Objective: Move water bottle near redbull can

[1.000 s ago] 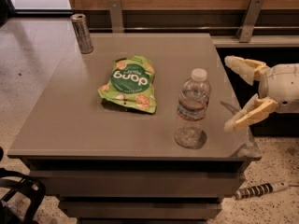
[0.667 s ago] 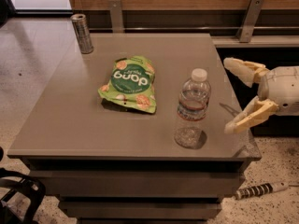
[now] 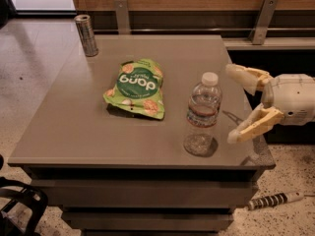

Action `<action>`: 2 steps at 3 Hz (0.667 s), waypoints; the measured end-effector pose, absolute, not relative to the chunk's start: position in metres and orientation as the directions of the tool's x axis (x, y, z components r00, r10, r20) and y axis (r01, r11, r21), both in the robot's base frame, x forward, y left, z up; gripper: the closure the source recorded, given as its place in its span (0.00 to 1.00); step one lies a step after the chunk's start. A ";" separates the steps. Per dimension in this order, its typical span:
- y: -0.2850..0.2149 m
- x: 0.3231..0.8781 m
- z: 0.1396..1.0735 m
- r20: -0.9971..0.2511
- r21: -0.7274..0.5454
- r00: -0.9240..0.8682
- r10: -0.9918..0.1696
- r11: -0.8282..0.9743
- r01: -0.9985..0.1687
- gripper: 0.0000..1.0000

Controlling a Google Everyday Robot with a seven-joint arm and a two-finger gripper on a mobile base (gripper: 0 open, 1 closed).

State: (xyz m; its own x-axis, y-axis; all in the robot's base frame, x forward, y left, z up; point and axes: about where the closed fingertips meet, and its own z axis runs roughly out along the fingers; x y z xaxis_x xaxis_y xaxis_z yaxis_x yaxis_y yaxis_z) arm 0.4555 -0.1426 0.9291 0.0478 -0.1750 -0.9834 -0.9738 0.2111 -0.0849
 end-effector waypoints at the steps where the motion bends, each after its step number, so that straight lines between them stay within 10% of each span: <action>1: -0.124 0.452 0.932 -0.988 -0.079 0.053 -0.142 0.183 -0.980 0.00; 2: -0.106 0.450 0.934 -0.990 -0.076 0.057 -0.128 0.145 -0.986 0.00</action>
Offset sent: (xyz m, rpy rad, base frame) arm -0.0069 0.0516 0.0051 0.0594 0.0045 0.1056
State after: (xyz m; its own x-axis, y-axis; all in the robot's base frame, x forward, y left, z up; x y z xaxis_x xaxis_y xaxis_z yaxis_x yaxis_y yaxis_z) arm 0.4501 -0.1060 0.9337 0.0574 -0.1279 -0.9901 -0.9865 0.1451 -0.0759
